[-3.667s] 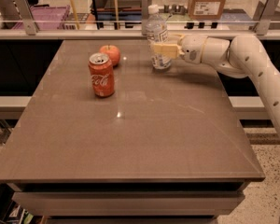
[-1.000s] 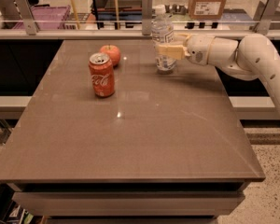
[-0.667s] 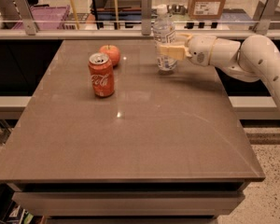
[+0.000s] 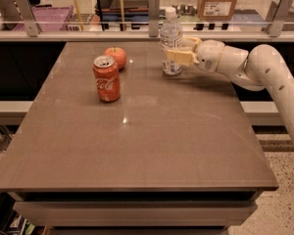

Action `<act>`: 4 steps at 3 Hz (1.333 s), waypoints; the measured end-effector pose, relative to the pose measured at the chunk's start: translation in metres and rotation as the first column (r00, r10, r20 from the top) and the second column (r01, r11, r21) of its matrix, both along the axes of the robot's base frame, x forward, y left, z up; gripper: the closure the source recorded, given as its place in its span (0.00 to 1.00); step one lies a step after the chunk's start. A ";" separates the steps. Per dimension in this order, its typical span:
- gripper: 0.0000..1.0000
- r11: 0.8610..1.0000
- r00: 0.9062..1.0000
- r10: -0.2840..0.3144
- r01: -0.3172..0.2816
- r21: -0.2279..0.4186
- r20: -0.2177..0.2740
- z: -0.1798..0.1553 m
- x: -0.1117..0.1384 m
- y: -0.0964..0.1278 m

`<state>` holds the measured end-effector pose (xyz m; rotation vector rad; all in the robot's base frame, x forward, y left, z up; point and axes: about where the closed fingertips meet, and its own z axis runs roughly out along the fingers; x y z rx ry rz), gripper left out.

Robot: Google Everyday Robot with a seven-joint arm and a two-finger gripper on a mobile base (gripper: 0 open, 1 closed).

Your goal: Place blue plastic bottle upright

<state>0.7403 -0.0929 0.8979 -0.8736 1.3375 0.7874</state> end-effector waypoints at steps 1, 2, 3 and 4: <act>1.00 1.000 1.000 0.006 -0.006 -0.002 0.001 -0.003 0.002 0.001; 0.82 1.000 1.000 0.011 -0.011 -0.002 0.001 -0.003 0.002 0.005; 0.59 1.000 1.000 0.016 -0.016 -0.001 0.001 -0.003 0.002 0.008; 0.36 1.000 1.000 0.021 -0.021 -0.001 0.001 -0.003 0.001 0.011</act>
Offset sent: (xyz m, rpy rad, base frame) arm 0.0018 0.0009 -0.0033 -0.0019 -0.0012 0.0057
